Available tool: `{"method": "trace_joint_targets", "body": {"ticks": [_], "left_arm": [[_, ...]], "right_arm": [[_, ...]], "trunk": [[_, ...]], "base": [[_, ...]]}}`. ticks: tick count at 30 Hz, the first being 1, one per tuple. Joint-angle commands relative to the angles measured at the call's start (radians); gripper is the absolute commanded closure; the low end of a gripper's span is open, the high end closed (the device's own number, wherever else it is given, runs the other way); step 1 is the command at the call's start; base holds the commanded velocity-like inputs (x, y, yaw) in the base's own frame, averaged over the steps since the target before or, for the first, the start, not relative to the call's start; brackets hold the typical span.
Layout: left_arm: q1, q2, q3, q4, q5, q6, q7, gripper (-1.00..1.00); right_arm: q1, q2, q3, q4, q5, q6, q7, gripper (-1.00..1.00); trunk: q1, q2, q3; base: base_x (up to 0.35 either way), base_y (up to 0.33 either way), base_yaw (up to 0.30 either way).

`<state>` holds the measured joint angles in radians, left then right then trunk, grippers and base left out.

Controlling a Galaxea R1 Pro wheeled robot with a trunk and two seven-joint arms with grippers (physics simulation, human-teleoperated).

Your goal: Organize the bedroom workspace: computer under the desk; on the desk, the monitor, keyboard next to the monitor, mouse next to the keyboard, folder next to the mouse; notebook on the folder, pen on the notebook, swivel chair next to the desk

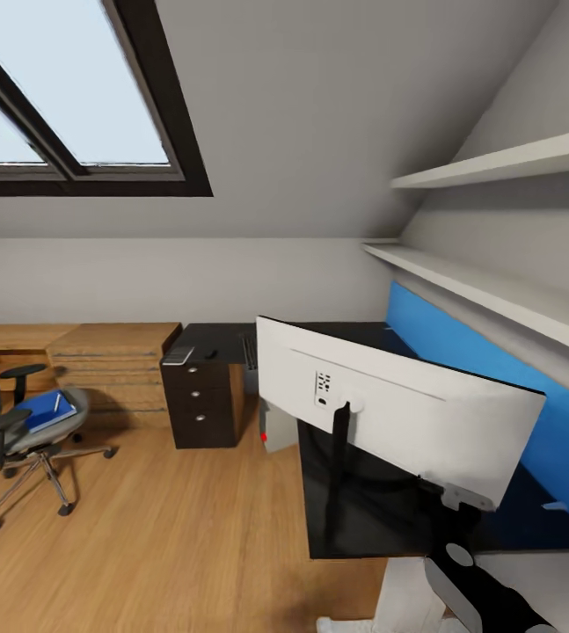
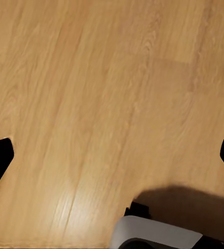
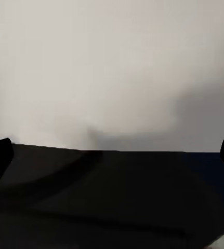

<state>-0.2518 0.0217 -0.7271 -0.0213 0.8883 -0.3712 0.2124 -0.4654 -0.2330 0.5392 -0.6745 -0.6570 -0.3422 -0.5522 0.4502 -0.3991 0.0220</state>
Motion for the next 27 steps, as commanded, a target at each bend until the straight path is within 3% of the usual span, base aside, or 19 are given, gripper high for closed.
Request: {"method": "trace_joint_targets", "body": {"ticks": [1, 7, 13, 24, 27], "left_arm": [[0.000, 0.001, -0.008, -0.002, 0.003, 0.000, 0.007, -1.00], [0.000, 0.006, -0.008, -0.002, 0.002, -0.001, 0.007, -1.00], [0.000, 0.007, -0.008, -0.002, 0.001, 0.000, 0.007, -1.00], [0.000, 0.007, -0.008, -0.002, 0.003, 0.000, 0.007, -1.00], [0.000, 0.007, -0.008, -0.002, 0.003, 0.000, 0.007, -1.00]], "right_arm": [[-0.001, -0.002, 0.008, -0.001, -0.010, -0.006, -0.005, -1.00], [-0.001, -0.002, 0.008, 0.000, -0.010, -0.006, -0.004, -1.00], [-0.001, -0.002, 0.008, -0.001, -0.009, -0.006, -0.003, -1.00], [0.000, -0.003, 0.012, -0.003, -0.005, -0.006, -0.001, -1.00], [0.001, -0.003, 0.013, -0.003, 0.014, -0.006, 0.001, -1.00]], "trunk": [[0.000, -0.001, -0.001], [0.000, -0.001, -0.001], [0.000, -0.001, -0.002], [0.000, -0.001, -0.002], [0.000, -0.001, -0.002]], "base": [[-0.330, -0.019, 0.274], [-0.334, -0.007, 0.251], [-0.280, -0.001, 0.065], [-0.023, -0.088, 0.002], [0.000, -0.004, 0.000]]}}
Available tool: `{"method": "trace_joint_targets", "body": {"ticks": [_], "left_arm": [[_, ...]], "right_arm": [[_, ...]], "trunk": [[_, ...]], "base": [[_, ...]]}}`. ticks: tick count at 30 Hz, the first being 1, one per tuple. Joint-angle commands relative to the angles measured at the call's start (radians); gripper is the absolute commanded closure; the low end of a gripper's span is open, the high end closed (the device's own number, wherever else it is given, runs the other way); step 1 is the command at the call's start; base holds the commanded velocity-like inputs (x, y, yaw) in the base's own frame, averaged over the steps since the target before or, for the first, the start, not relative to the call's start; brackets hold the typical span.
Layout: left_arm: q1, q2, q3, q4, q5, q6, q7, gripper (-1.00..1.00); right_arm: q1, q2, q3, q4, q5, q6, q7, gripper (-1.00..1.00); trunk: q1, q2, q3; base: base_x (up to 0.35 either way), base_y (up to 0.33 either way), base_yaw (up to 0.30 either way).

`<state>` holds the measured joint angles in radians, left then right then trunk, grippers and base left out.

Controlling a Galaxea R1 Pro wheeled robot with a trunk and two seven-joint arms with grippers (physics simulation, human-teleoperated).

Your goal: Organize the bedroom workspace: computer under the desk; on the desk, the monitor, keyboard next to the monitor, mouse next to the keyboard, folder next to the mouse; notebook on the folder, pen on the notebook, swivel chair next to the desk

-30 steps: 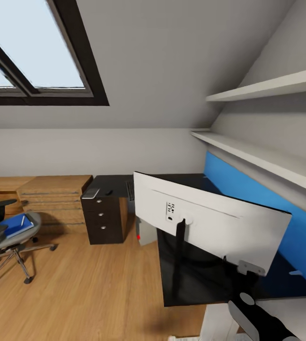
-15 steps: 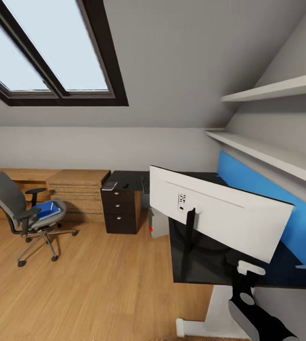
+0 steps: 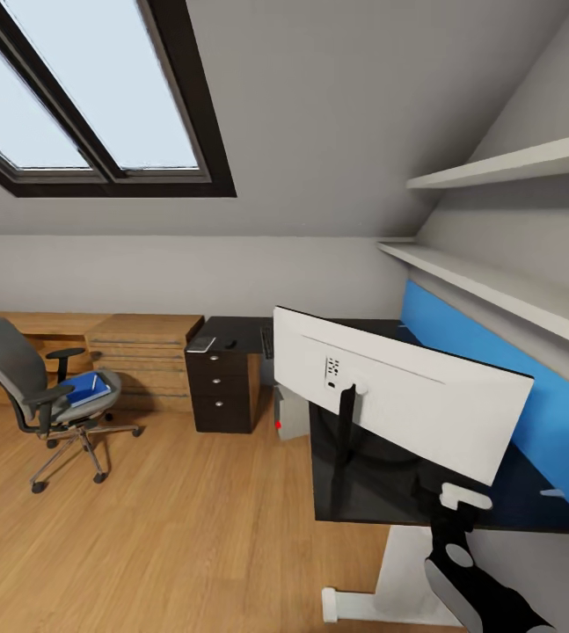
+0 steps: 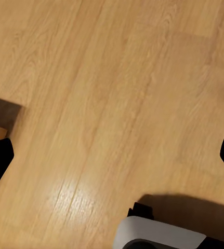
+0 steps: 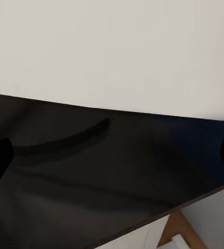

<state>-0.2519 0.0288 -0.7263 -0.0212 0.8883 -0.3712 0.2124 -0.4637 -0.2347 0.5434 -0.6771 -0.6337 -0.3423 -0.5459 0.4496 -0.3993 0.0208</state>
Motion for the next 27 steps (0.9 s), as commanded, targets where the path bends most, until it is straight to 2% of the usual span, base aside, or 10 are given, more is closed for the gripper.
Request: {"method": "trace_joint_targets", "body": {"ticks": [1, 2, 4, 8, 19, 27], "left_arm": [[0.000, 0.000, -0.008, -0.002, 0.003, 0.000, 0.007, -1.00], [0.000, 0.000, -0.008, -0.002, 0.003, 0.000, 0.007, -1.00], [0.000, 0.000, -0.008, -0.002, 0.003, 0.000, 0.007, -1.00], [0.000, 0.000, -0.008, -0.002, 0.003, 0.000, 0.007, -1.00], [0.000, 0.000, -0.008, -0.002, 0.003, 0.000, 0.007, -1.00], [0.000, -0.001, -0.010, -0.002, 0.003, 0.000, 0.007, -1.00]], "right_arm": [[-0.001, -0.002, 0.008, 0.000, -0.002, -0.006, -0.005, -1.00], [0.000, -0.002, 0.009, 0.000, 0.024, -0.006, -0.003, -1.00], [0.001, -0.002, 0.009, 0.000, 0.046, -0.007, -0.002, -1.00], [0.002, -0.002, 0.009, 0.002, 0.064, -0.015, 0.004, -1.00], [0.003, -0.002, 0.008, 0.007, 0.076, -0.080, 0.028, -1.00], [0.004, -0.002, 0.007, 0.008, 0.075, -0.087, 0.027, -1.00]], "trunk": [[0.000, -0.001, 0.000], [0.000, -0.001, 0.000], [0.000, -0.001, 0.000], [0.000, -0.001, 0.000], [0.000, -0.001, 0.000], [0.000, -0.001, 0.000]], "base": [[0.000, -0.002, 0.000], [0.046, -0.001, 0.000], [0.123, -0.001, 0.000], [0.230, 0.000, 0.000], [0.114, 0.000, 0.000], [0.237, 0.000, 0.000]]}}
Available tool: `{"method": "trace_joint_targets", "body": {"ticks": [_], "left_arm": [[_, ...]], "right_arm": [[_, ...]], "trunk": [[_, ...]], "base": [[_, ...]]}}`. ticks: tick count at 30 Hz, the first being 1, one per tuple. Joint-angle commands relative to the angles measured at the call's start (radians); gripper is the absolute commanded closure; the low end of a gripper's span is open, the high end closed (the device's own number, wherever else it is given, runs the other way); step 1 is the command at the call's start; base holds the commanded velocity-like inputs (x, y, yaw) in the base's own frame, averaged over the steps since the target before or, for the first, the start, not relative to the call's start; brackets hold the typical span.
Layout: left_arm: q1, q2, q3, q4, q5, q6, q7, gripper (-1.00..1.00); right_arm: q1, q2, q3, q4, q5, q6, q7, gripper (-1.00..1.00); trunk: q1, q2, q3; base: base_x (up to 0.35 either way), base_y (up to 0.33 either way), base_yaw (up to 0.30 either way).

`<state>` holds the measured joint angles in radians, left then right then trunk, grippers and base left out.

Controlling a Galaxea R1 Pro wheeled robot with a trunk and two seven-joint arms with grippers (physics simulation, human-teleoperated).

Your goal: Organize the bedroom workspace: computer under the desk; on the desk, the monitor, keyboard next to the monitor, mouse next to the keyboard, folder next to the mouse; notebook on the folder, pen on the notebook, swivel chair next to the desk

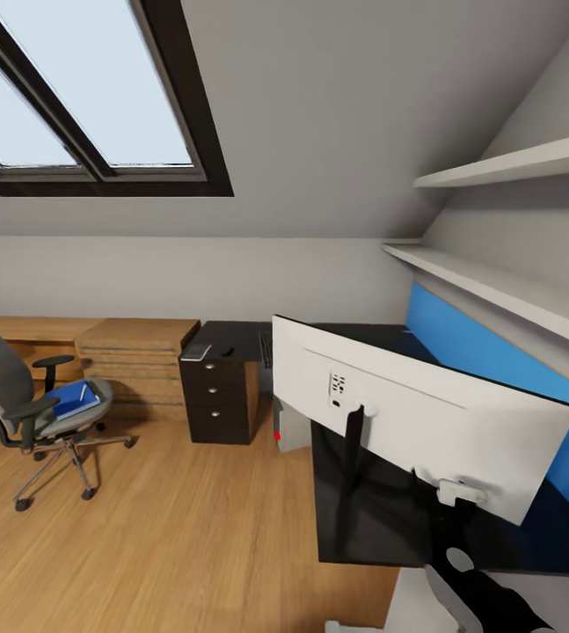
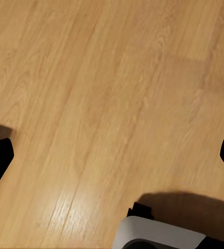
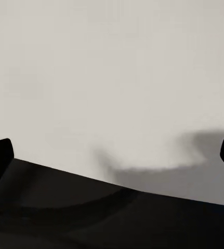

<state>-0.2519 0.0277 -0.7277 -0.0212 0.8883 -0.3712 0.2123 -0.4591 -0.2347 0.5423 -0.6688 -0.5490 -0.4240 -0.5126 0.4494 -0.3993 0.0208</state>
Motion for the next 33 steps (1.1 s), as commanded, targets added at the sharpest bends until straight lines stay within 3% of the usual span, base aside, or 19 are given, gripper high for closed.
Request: {"method": "trace_joint_targets", "body": {"ticks": [1, 14, 33], "left_arm": [[0.000, 0.000, -0.008, -0.002, 0.003, 0.000, 0.007, -1.00], [0.000, 0.000, -0.009, -0.002, 0.003, 0.000, 0.007, -1.00], [0.000, 0.000, -0.010, -0.002, 0.003, 0.000, 0.007, -1.00]], "right_arm": [[-0.001, -0.001, 0.008, 0.000, -0.009, -0.005, -0.006, -1.00], [-0.001, -0.001, 0.008, -0.002, -0.009, -0.006, -0.006, -1.00], [-0.001, -0.001, 0.008, -0.002, -0.009, -0.006, -0.006, -1.00]], "trunk": [[0.001, -0.001, 0.000], [0.001, -0.001, 0.000], [0.001, -0.001, 0.000]], "base": [[0.141, 0.000, 0.000], [0.081, -0.002, 0.000], [0.252, -0.102, 0.000]]}}
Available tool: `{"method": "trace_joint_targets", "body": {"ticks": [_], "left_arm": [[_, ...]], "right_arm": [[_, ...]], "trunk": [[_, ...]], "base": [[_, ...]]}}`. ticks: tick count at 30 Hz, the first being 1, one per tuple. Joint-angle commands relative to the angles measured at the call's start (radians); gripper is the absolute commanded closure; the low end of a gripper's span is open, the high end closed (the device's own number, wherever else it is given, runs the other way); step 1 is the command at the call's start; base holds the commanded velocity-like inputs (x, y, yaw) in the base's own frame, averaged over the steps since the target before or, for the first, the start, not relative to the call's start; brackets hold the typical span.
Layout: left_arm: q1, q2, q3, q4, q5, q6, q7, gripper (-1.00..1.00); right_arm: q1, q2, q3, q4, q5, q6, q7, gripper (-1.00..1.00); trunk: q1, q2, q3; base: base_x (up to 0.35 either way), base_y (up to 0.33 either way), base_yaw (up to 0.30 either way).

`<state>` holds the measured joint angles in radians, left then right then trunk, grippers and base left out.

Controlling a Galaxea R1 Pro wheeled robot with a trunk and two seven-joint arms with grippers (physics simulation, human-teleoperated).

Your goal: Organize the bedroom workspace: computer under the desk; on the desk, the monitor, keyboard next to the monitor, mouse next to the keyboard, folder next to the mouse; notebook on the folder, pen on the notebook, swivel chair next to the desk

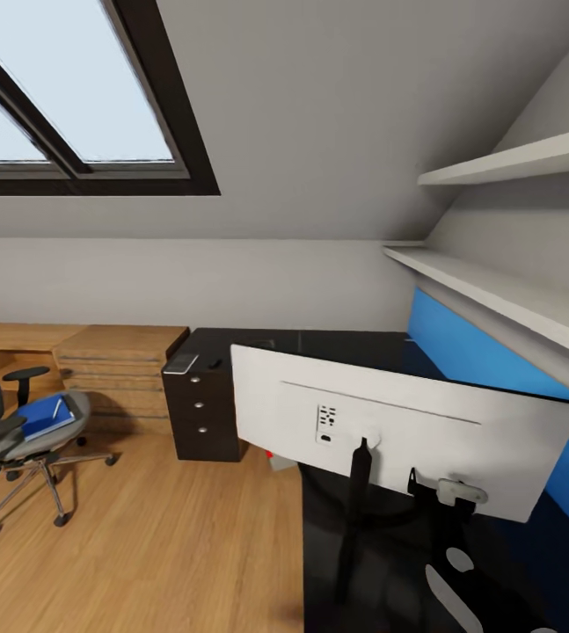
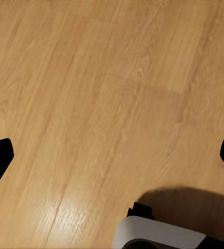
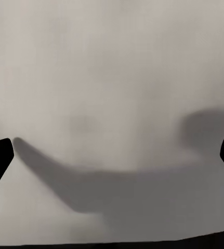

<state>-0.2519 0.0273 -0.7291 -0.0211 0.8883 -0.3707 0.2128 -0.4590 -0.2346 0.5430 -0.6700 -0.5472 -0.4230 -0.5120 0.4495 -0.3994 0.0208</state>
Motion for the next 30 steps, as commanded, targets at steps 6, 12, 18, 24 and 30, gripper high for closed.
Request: {"method": "trace_joint_targets", "body": {"ticks": [6, 12, 18, 24, 30], "left_arm": [[0.000, 0.000, -0.008, -0.002, 0.003, 0.001, 0.007, -1.00], [0.000, 0.000, -0.008, -0.002, 0.003, 0.000, 0.007, -1.00], [0.000, 0.000, -0.009, -0.002, 0.002, 0.001, 0.007, -1.00], [0.000, 0.000, -0.009, -0.002, 0.001, 0.001, 0.007, -1.00], [0.000, 0.000, -0.008, -0.002, 0.001, 0.001, 0.007, -1.00]], "right_arm": [[-0.001, -0.002, 0.008, 0.000, -0.011, -0.006, -0.006, -1.00], [-0.001, -0.002, 0.007, 0.000, -0.011, -0.005, -0.006, -1.00], [-0.001, -0.003, 0.006, 0.000, -0.012, -0.005, -0.006, -1.00], [-0.001, -0.003, 0.006, 0.000, -0.011, -0.004, -0.006, -1.00], [-0.001, -0.003, 0.006, 0.000, -0.011, -0.004, -0.006, -1.00]], "trunk": [[0.000, -0.001, 0.000], [0.000, -0.001, 0.000], [0.000, -0.001, 0.000], [0.000, -0.001, 0.000], [0.000, -0.001, 0.000]], "base": [[0.022, -0.014, 0.000], [0.145, -0.020, 0.000], [0.190, -0.033, 0.000], [0.032, -0.005, 0.000], [0.101, -0.047, 0.000]]}}
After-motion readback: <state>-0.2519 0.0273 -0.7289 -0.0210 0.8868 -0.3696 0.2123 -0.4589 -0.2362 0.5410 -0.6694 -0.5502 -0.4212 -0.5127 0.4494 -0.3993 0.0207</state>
